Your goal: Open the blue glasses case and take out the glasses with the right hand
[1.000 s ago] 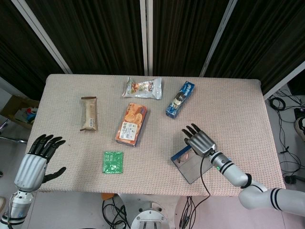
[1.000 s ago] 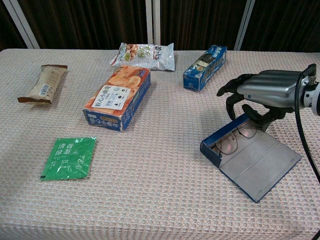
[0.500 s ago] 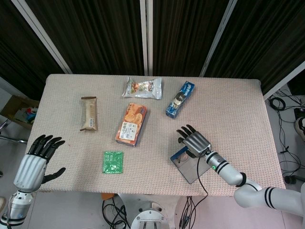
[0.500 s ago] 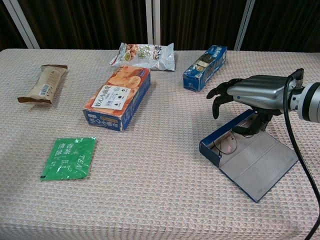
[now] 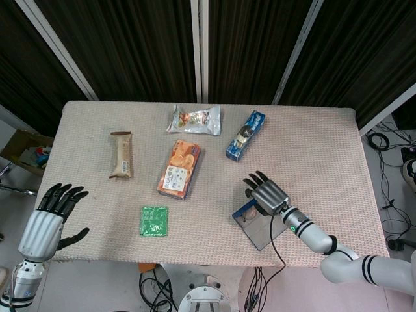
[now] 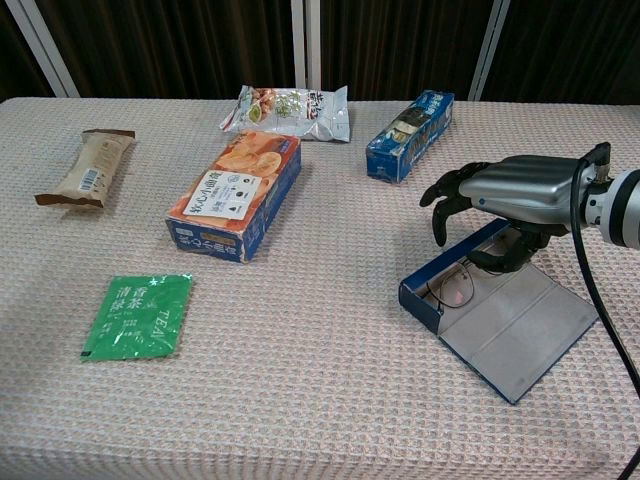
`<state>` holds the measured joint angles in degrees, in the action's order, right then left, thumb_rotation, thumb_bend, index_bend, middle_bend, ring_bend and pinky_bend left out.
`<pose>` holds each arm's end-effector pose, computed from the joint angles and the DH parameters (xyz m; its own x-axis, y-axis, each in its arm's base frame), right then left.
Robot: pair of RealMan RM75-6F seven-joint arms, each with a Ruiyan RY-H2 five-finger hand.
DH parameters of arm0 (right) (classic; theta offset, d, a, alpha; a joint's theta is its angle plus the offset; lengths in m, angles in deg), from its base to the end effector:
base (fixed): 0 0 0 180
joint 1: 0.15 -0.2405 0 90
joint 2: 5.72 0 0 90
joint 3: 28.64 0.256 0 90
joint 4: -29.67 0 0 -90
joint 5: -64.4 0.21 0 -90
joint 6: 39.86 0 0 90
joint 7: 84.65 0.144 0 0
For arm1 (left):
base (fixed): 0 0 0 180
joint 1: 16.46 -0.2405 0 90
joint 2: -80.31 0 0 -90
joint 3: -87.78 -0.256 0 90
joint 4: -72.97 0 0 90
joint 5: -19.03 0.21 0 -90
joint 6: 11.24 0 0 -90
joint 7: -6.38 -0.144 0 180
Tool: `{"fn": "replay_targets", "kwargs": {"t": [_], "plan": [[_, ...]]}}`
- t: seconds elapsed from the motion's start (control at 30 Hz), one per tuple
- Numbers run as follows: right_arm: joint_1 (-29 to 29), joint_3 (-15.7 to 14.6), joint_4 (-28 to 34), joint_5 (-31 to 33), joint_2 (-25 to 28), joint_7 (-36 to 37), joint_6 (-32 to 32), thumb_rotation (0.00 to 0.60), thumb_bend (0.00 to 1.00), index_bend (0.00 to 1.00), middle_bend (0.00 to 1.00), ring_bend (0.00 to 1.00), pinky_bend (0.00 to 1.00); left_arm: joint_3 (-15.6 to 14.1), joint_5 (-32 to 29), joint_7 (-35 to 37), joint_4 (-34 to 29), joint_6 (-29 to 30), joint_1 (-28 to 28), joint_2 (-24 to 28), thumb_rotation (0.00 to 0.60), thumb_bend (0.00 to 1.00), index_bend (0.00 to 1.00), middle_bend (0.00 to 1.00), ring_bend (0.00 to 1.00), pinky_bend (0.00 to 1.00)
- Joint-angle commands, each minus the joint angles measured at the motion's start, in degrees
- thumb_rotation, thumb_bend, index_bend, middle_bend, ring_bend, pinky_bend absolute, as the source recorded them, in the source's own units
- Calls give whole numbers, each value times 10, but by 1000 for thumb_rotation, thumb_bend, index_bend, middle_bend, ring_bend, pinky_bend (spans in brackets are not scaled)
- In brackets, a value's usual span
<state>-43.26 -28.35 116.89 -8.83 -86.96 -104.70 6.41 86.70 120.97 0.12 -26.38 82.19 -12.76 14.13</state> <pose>-0.1822 -0.3091 -0.0173 0.6905 -0.3361 0.6405 -0.6873 -0.5809 0.4361 -0.2474 0.1532 0.1391 0.3352 -0.0838 0.9384 0.9026 -0.2571 -0.3453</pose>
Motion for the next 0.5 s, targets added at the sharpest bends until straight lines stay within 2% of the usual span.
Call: {"fn": "replay_targets", "kwargs": {"t": [0.03, 0.3, 0.5], "plan": [[0, 1, -1, 0, 0, -1, 0, 600, 437, 385, 127, 0, 0, 0, 0, 0, 0, 0, 0, 0, 600, 51, 211, 192, 116, 120], [0, 0, -3, 1, -3, -7, -2, 600, 438, 411, 137, 0, 0, -1, -1, 0, 0, 0, -1, 1, 600, 50, 209, 192, 116, 120], [0, 1, -5, 3, -6, -11, -1, 600, 442, 469, 165, 0, 0, -1, -1, 1, 2, 1, -2, 0, 600, 50, 208, 192, 116, 120]]}}
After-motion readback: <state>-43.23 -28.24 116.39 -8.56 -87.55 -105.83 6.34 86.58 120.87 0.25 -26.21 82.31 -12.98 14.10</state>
